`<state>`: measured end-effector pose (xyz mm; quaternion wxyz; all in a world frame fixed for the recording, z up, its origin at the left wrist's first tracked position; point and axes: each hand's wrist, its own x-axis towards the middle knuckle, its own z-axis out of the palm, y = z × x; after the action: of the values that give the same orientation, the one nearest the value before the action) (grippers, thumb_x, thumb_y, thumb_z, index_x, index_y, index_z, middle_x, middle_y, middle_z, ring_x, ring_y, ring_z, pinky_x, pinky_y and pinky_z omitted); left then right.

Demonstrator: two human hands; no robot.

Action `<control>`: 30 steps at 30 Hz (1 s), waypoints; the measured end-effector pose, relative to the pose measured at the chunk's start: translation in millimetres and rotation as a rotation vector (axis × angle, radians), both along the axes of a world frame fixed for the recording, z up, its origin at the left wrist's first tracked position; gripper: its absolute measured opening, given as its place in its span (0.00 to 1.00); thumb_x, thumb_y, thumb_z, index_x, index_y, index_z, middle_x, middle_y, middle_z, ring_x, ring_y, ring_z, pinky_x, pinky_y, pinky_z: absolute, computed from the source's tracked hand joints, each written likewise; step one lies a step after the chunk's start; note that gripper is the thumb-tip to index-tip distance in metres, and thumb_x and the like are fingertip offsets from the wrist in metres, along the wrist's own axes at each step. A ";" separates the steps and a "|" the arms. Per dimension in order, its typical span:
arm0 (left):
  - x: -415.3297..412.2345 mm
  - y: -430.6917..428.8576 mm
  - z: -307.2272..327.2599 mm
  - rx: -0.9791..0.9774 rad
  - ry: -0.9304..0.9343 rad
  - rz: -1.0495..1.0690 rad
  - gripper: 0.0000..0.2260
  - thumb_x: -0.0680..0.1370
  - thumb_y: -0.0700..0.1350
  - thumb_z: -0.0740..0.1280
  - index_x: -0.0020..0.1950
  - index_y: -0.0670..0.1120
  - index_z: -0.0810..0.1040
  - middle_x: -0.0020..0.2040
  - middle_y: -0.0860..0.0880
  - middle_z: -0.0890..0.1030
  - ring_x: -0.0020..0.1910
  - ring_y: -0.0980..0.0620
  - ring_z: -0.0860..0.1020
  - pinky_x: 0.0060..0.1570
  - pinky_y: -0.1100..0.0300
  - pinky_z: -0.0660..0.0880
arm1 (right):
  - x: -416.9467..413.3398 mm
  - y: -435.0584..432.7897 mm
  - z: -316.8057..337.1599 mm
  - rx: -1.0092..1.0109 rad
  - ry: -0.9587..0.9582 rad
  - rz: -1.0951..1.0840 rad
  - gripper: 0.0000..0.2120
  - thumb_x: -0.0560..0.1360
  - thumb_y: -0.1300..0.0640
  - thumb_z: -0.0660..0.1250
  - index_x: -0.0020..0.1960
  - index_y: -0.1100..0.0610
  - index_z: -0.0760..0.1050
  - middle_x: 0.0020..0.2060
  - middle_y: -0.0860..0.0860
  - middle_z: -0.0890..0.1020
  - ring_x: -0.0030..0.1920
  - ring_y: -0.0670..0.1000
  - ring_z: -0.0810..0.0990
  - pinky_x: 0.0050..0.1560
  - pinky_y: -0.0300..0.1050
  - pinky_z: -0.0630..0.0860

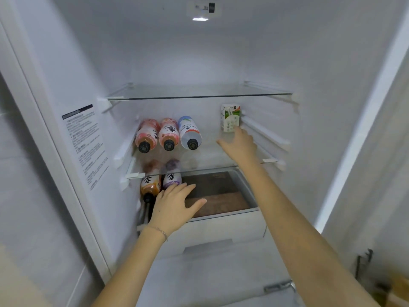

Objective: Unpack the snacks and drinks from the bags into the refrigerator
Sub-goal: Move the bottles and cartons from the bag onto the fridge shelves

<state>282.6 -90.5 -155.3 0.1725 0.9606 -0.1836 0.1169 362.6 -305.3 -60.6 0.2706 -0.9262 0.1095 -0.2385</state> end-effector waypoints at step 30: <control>-334.4 -215.4 45.2 -0.117 -0.221 -0.605 0.34 0.72 0.71 0.52 0.68 0.51 0.74 0.66 0.49 0.76 0.67 0.43 0.71 0.66 0.43 0.68 | -564.9 -121.7 -10.3 -0.190 -0.164 -0.205 0.31 0.75 0.42 0.66 0.74 0.47 0.63 0.73 0.49 0.66 0.76 0.53 0.56 0.72 0.48 0.56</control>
<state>-51.8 -306.0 -110.1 0.2336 0.8324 -0.4714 0.1741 -202.4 -427.0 -70.9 0.1639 -0.9090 0.1580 -0.3492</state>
